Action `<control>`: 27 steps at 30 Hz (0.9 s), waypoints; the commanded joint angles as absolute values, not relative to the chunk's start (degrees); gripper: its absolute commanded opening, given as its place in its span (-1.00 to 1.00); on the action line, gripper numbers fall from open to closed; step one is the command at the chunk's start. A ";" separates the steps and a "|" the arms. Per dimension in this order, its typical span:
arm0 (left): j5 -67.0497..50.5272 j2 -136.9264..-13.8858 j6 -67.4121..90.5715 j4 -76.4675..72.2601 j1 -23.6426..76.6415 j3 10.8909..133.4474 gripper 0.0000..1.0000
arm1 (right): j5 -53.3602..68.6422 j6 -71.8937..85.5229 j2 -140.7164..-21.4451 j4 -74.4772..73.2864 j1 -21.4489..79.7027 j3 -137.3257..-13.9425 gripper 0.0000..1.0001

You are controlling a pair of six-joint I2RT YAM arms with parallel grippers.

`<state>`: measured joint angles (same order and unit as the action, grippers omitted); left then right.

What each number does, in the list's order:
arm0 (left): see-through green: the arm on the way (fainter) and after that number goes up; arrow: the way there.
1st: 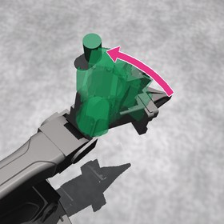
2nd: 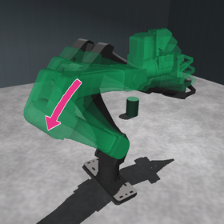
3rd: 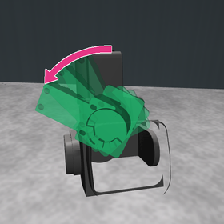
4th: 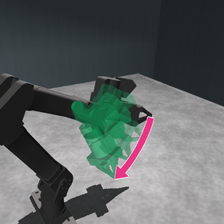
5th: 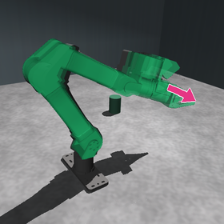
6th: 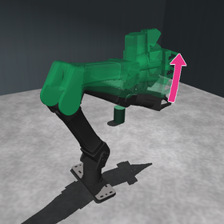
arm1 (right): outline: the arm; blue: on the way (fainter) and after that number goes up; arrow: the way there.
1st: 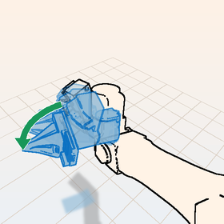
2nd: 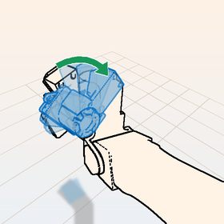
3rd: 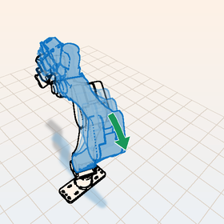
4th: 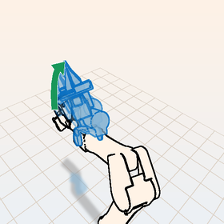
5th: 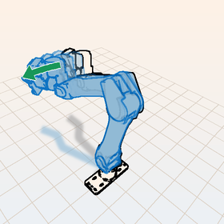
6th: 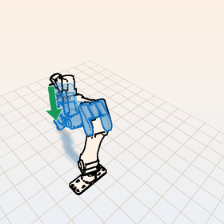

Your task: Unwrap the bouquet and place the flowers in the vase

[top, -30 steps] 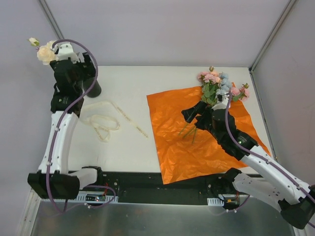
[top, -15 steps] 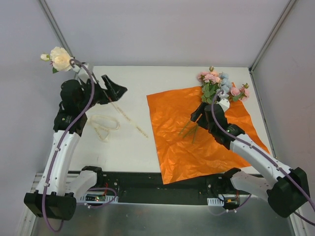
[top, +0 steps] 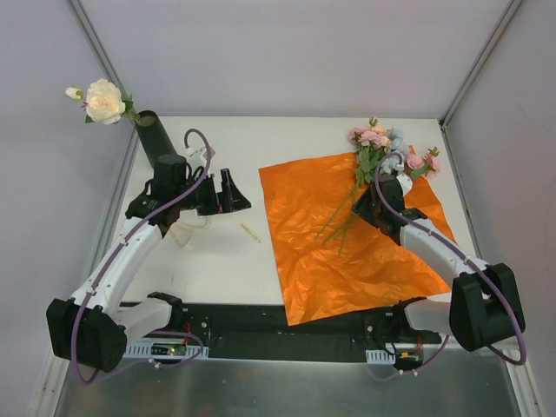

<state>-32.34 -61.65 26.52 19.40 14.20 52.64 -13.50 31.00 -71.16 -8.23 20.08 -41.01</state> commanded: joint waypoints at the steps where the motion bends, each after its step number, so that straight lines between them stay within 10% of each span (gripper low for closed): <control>1: -31.81 -60.73 23.47 22.41 14.15 55.28 0.98 | -11.78 31.29 -74.70 -2.03 17.06 -41.04 -0.10; 27: -34.10 -62.31 24.52 22.50 14.15 55.28 0.98 | -8.26 36.03 -90.00 7.82 10.02 -47.20 -0.31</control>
